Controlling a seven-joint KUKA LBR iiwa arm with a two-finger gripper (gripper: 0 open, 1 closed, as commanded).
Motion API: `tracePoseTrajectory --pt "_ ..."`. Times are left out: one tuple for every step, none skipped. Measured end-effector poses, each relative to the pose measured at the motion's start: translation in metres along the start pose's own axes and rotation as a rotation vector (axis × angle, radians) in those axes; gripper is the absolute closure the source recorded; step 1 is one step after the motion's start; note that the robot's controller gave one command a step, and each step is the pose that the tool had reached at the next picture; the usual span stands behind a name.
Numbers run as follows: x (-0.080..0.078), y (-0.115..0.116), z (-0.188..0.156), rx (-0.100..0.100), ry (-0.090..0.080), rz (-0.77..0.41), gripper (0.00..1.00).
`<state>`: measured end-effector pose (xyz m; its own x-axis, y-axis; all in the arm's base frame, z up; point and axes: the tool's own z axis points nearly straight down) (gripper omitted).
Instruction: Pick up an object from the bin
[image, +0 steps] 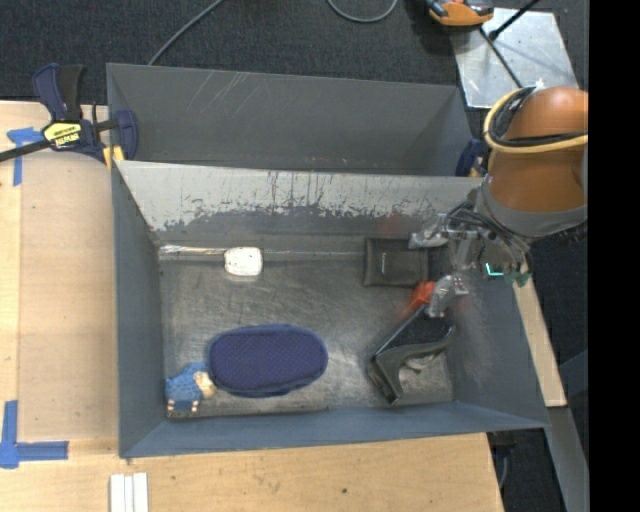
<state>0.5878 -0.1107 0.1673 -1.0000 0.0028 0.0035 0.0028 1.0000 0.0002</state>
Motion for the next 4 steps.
tracePoseTrajectory --pt "-0.027 -0.028 0.055 0.006 -0.033 -0.061 0.0" --pt "-0.028 -0.028 0.059 0.005 -0.032 -0.091 0.0" --pt "-0.024 -0.024 0.064 -0.005 -0.011 -0.094 1.0" --pt "-0.026 -0.008 -0.055 0.004 -0.016 -0.246 1.0"
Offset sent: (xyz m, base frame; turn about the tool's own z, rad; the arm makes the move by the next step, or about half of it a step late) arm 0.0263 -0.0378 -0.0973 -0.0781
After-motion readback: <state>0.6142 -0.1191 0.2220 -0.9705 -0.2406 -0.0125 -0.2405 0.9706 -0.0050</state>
